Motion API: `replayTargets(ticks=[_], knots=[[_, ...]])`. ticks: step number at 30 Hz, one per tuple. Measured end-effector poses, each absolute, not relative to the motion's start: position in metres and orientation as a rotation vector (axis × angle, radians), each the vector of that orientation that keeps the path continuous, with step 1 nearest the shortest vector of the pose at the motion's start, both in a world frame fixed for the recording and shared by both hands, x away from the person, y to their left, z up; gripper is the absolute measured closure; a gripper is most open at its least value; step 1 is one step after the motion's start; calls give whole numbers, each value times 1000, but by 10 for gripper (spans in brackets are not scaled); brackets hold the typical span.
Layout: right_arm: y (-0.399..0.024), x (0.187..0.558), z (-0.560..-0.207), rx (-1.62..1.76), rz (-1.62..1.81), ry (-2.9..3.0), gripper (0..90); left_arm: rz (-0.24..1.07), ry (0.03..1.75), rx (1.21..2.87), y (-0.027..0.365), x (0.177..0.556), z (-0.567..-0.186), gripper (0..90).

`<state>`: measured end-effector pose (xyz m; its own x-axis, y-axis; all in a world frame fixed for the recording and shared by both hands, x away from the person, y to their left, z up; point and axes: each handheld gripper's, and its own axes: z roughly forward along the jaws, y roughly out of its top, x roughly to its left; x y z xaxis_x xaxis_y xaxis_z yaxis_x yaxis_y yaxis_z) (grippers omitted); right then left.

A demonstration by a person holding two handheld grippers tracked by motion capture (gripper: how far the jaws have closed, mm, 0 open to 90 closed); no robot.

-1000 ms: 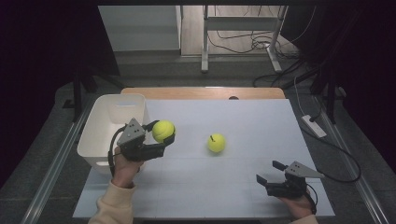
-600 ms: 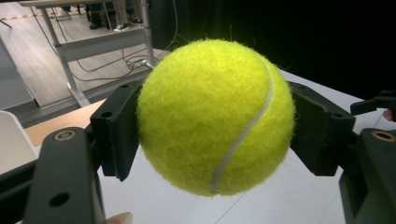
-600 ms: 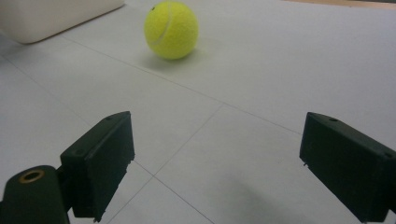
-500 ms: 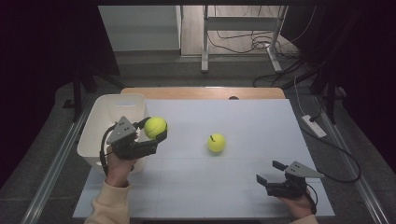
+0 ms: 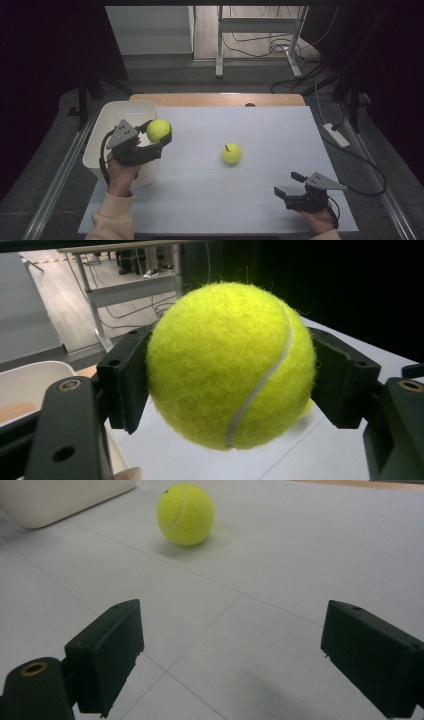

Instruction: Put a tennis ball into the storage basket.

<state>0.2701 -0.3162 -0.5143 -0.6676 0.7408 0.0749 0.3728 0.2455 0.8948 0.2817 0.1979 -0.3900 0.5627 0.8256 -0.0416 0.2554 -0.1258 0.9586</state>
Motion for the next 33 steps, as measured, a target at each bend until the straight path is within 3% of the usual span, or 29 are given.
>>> replayTargets(ticks=[33], knots=[[-317, 269, -514, 1039, 1407, 2144, 100, 681, 1083, 1669, 228, 316, -380, 267]])
